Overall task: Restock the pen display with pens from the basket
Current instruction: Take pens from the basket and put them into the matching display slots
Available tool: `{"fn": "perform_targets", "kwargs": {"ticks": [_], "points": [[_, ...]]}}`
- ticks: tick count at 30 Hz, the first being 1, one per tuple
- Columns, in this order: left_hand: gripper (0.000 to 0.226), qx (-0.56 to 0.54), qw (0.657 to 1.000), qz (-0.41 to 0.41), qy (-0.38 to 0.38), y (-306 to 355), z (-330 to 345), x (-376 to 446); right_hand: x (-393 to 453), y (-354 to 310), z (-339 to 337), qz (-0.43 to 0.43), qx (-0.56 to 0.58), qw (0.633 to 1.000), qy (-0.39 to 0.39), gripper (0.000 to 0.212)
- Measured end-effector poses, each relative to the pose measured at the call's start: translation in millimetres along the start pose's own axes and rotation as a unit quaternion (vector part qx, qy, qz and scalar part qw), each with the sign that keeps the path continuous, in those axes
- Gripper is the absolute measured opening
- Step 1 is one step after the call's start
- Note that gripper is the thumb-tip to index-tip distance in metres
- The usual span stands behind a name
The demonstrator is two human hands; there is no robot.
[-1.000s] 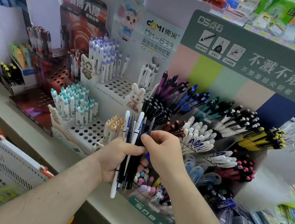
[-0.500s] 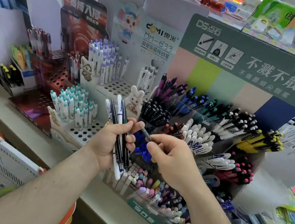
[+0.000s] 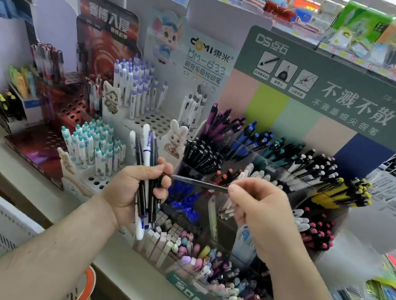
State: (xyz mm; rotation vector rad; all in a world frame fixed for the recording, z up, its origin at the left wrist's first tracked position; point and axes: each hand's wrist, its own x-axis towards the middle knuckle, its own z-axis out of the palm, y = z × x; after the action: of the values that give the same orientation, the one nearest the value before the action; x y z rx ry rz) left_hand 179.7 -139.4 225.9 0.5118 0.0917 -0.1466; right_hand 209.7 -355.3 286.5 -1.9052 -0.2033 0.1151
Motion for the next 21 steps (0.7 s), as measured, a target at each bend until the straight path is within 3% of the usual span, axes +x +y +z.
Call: {"fn": "perform_targets", "kwargs": {"ticks": [2, 4, 7, 10, 14, 18, 21], "points": [[0.041, 0.093, 0.995, -0.006, 0.028, -4.1, 3.7, 0.0, 4.7, -1.3, 4.3, 0.012, 0.132, 0.988, 0.074, 0.007], [0.030, 0.143, 0.989, -0.010, 0.044, -10.6, 7.2, -0.3, 9.0, -4.1, 11.7, -0.024, 0.171, 0.976, 0.135, 0.020], [0.026, 0.124, 0.991, -0.005, 0.054, -12.3, 6.1, 1.9, 15.2, -16.7, 15.3, -0.125, 0.184, 0.949, 0.223, 0.029], [0.018, 0.083, 0.994, 0.014, 0.074, -8.1, 2.3, 3.8, 30.3, -26.8, 9.4, -0.208, 0.153, 0.915, 0.311, 0.021], [0.019, 0.080, 0.993, 0.021, 0.082, -9.3, -0.3, 3.6, 57.8, -23.1, 11.0, -0.239, 0.046, 0.910, 0.337, 0.009], [0.019, 0.083, 0.993, 0.013, 0.088, -11.2, 1.0, 3.6, 75.7, -20.6, 26.3, -0.259, -0.032, 0.913, 0.313, 0.022], [0.020, 0.088, 0.992, 0.011, 0.086, -11.6, 0.9, 3.6, 79.4, -25.6, 30.6, -0.273, -0.019, 0.904, 0.327, 0.021]]}}
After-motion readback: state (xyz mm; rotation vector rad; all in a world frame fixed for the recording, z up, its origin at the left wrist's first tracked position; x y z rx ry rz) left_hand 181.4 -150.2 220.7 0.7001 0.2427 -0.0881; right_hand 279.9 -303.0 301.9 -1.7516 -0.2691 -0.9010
